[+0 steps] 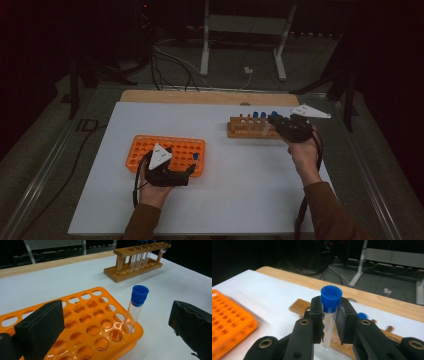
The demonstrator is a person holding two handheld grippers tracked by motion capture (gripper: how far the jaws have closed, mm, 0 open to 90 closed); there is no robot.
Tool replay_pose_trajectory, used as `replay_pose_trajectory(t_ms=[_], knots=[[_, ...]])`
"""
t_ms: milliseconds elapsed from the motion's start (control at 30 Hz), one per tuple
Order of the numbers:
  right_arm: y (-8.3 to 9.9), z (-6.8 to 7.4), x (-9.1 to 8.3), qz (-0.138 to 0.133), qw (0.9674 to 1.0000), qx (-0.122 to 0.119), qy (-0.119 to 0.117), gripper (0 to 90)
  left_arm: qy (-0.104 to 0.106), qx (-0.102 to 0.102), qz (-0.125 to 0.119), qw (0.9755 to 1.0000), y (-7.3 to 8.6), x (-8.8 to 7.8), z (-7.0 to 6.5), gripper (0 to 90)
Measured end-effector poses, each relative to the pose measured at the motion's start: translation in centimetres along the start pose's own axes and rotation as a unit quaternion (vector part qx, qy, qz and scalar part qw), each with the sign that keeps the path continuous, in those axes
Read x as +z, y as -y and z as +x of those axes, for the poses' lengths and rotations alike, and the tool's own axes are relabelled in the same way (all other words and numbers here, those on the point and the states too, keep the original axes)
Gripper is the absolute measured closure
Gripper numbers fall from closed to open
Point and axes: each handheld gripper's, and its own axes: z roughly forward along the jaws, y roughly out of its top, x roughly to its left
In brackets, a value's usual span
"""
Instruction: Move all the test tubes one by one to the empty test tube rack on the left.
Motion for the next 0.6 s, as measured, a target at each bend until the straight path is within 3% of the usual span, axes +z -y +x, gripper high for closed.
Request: replay_pose_trajectory(t_ms=[267,600], knots=[[0.6,2.0,0.2,0.010,0.9992,-0.005,-0.038,77.2,-0.001,0.017,-0.004,0.9999,-0.5,0.0,-0.9,0.8],[0.8,3.9,-0.2,0.021,0.9971,-0.012,-0.072,77.2,0.006,0.037,-0.019,0.9991,-2.4,0.2,-3.1,0.8]])
